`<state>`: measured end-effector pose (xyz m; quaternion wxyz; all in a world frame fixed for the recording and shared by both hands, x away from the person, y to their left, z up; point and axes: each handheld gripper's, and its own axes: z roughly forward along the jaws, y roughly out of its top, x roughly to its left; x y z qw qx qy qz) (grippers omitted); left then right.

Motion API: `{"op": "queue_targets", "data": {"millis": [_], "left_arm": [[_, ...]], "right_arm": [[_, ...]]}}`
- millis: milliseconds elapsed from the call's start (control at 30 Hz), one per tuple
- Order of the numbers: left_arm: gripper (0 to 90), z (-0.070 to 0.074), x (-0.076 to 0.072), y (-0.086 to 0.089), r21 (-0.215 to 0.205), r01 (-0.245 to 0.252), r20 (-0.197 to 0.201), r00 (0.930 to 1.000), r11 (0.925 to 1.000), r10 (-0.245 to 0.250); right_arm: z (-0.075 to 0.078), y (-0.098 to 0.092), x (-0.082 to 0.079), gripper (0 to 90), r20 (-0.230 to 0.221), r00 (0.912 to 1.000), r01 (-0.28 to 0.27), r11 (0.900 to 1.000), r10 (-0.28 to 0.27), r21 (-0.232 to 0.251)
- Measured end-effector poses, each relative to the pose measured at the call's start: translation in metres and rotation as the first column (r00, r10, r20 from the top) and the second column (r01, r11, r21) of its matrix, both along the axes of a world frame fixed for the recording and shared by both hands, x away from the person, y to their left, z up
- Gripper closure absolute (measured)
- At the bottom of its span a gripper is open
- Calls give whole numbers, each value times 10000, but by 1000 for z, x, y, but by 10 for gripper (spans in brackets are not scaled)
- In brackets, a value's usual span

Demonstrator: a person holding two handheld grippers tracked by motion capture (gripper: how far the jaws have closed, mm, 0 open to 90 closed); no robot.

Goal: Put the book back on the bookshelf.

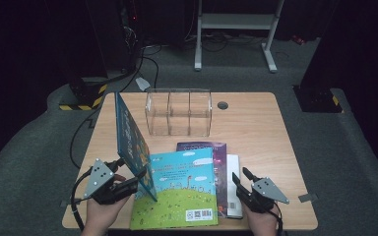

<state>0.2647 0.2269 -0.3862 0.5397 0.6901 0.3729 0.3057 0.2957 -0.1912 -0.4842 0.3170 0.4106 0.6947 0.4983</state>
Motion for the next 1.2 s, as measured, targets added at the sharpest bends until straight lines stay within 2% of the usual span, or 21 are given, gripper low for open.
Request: {"op": "queue_targets", "data": {"millis": [167, 500, 733, 867, 933, 1000, 1033, 1067, 1100, 1133, 1200], "left_arm": [[422, 1, 0, 4, -126, -66, 5, 10000, 9999, 66], [464, 1, -2, 8, -123, -379, 61, 9993, 9992, 379], [545, 3, -5, 12, -212, -412, 330, 9986, 9989, 419], [597, 4, -6, 15, -249, -691, 442, 9966, 9973, 702], [658, 4, -7, 15, -161, -1067, 544, 9927, 9942, 1075], [756, 4, -9, 17, 78, -1797, 767, 9809, 9837, 1786], [792, 5, -9, 19, 86, -1970, 804, 9774, 9804, 1957], [790, 5, -7, 23, -61, -1627, 541, 9852, 9867, 1628], [786, 6, -7, 23, -32, -1615, 520, 9855, 9869, 1615], [794, 6, -8, 22, 128, -1843, 646, 9810, 9828, 1832], [820, 5, -10, 20, 421, -2412, 979, 9667, 9696, 2362]], "right_arm": [[0, 0, 0, 557, 21, 10000, -10, 10000, 10, 33], [0, 0, 0, 556, 39, 10000, -40, 10000, 40, 43], [0, 0, -1, 557, 40, 10000, -51, 10000, 51, 44], [0, 0, -1, 557, 41, 10000, -39, 10000, 39, 32], [0, 0, -1, 557, 38, 10000, -42, 10000, 42, 32], [0, 1, -1, 557, 33, 10000, -45, 10000, 45, 34], [0, 1, -1, 557, 30, 10000, -47, 10000, 47, 30], [0, 1, -1, 557, 28, 10000, -36, 10000, 36, 56], [0, 1, -1, 557, 35, 10000, -43, 10000, 43, 46], [0, 1, -1, 557, 46, 10000, -48, 10000, 48, 59], [0, 1, -1, 558, 34, 10000, -42, 10000, 42, 27]]}}
